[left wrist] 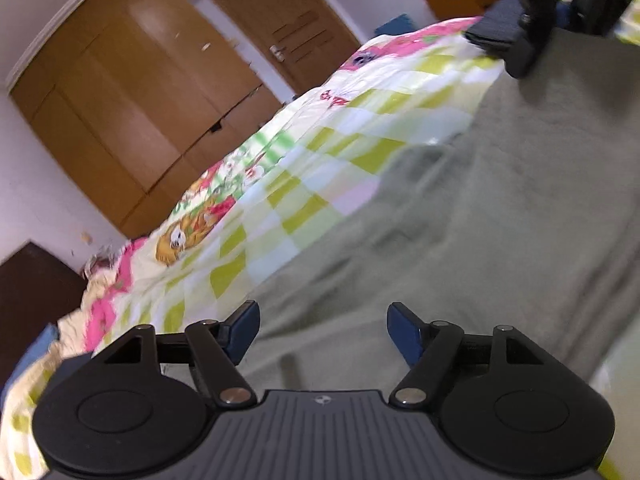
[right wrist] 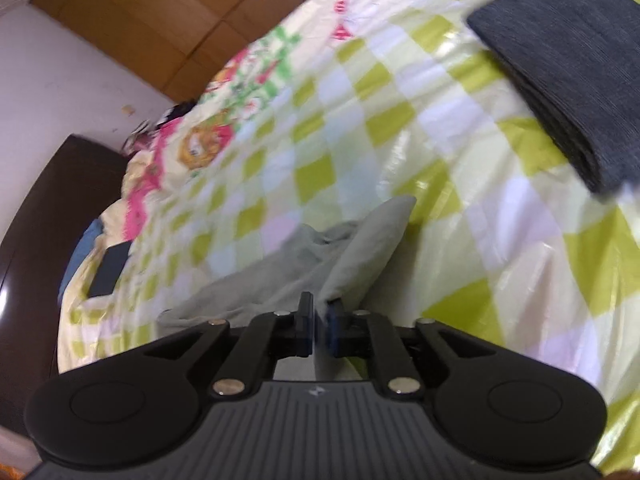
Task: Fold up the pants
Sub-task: 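Lift the pants edge with the right tool and fold it over the stack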
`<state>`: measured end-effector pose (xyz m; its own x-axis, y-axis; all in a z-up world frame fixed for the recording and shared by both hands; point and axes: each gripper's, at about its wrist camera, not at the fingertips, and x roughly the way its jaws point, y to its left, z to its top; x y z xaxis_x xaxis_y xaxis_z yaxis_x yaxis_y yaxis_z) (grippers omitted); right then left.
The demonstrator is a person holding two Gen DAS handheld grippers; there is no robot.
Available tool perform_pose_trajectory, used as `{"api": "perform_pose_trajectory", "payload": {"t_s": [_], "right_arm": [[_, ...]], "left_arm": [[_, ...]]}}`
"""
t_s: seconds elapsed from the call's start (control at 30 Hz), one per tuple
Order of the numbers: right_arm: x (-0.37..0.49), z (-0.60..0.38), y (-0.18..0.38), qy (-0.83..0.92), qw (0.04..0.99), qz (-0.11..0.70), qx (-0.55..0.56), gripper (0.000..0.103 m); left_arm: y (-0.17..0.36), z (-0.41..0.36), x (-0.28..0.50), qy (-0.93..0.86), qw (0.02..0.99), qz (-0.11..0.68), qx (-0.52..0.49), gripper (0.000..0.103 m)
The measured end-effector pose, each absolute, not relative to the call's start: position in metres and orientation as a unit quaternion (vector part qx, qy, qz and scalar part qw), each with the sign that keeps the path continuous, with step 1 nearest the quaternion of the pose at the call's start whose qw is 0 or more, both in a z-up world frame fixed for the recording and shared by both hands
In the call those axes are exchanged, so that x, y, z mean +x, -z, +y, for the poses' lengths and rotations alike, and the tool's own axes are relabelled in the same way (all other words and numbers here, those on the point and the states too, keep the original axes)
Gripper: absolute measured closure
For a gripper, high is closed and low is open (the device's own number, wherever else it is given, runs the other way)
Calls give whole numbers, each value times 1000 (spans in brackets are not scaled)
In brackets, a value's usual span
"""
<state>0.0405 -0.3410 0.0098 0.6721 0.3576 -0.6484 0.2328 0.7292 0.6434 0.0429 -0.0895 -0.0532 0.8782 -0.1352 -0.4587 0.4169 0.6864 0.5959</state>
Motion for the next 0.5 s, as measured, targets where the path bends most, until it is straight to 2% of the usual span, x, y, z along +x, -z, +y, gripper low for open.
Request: {"api": "perform_pose_trajectory", "payload": {"t_s": [0.13,0.3,0.37,0.43,0.5], "right_arm": [[32,-354,16,-1,827,414,381,90],[32,-366,42,-8,804,394,445,83],[38,-371,46,-19,801,377,464,78],[47,-371,47,-15,804,369,466,77],[57,-367,44,-13,806,372,460,82]], "left_arm": [[51,-85,38,153,903,202,346,20],[42,-82,29,154,907,196,340,20],[39,-82,22,168,906,196,336,20],[45,-87,18,173,899,197,351,20],[50,-90,15,171,897,191,361,20]]}}
